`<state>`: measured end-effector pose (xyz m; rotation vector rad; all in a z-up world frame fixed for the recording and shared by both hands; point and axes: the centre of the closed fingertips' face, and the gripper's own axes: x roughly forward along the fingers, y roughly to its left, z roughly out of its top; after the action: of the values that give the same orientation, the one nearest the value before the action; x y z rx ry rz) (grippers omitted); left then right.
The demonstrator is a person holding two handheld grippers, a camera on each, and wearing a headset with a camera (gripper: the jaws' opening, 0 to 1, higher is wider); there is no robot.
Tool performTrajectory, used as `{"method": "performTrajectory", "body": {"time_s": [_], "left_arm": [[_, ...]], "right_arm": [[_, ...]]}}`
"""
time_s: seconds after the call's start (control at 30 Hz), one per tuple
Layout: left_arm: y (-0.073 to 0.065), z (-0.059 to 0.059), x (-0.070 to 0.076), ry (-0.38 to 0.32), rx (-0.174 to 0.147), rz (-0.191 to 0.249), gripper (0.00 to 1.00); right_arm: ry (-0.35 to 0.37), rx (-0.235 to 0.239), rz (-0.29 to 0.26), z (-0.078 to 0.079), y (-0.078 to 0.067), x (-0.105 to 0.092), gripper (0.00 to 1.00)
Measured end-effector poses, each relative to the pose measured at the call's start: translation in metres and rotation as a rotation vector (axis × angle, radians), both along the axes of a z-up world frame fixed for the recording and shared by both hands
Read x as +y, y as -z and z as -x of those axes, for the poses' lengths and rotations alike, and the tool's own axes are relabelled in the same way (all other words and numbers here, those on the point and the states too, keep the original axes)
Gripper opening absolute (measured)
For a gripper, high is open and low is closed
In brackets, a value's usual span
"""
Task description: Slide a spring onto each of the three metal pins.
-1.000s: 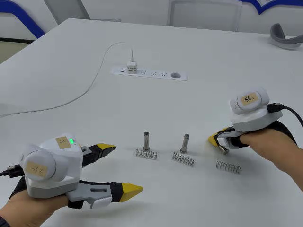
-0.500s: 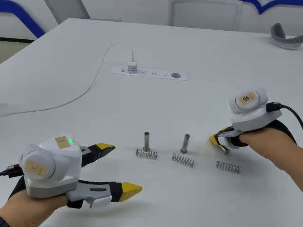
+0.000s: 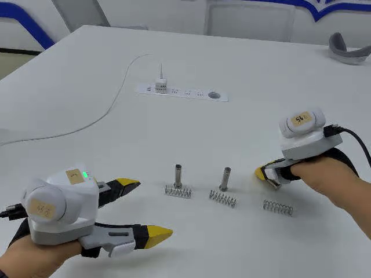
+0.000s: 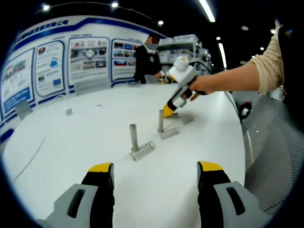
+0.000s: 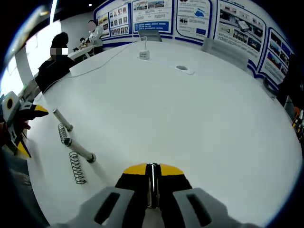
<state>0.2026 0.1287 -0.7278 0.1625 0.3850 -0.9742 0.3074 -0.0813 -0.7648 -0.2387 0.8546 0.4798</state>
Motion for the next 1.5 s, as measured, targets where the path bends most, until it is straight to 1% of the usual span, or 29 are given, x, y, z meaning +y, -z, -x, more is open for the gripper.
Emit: {"method": "performTrajectory", "body": {"time_s": [0.13, 0.3, 0.5, 0.67, 0.83, 1.17, 1.5], "left_arm": [[-0.001, 0.001, -0.001, 0.004, -0.001, 0.0, 0.72], [0.0, 0.001, 0.003, 0.0, 0.002, -0.007, 0.72], [-0.002, -0.002, 0.002, 0.0, -0.003, -0.003, 0.71], [-0.003, -0.002, -0.002, 0.007, -0.007, -0.003, 0.71], [-0.004, -0.001, -0.003, 0.01, -0.009, -0.002, 0.71], [-0.007, -0.001, -0.002, 0.009, -0.017, -0.002, 0.71], [-0.009, -0.002, -0.004, 0.012, -0.021, -0.001, 0.71]], "right_arm": [[0.0, -0.01, 0.007, 0.001, 0.0, 0.0, 0.09], [-0.004, -0.017, -0.001, 0.003, -0.003, -0.001, 0.09], [-0.008, -0.034, -0.019, 0.007, -0.014, -0.002, 0.09], [-0.016, -0.058, -0.021, 0.012, -0.024, -0.001, 0.09], [-0.02, -0.076, -0.019, 0.015, -0.031, -0.003, 0.09], [-0.024, -0.106, -0.023, 0.023, -0.042, -0.004, 0.09], [-0.024, -0.112, -0.022, 0.029, -0.046, -0.006, 0.09]]}}
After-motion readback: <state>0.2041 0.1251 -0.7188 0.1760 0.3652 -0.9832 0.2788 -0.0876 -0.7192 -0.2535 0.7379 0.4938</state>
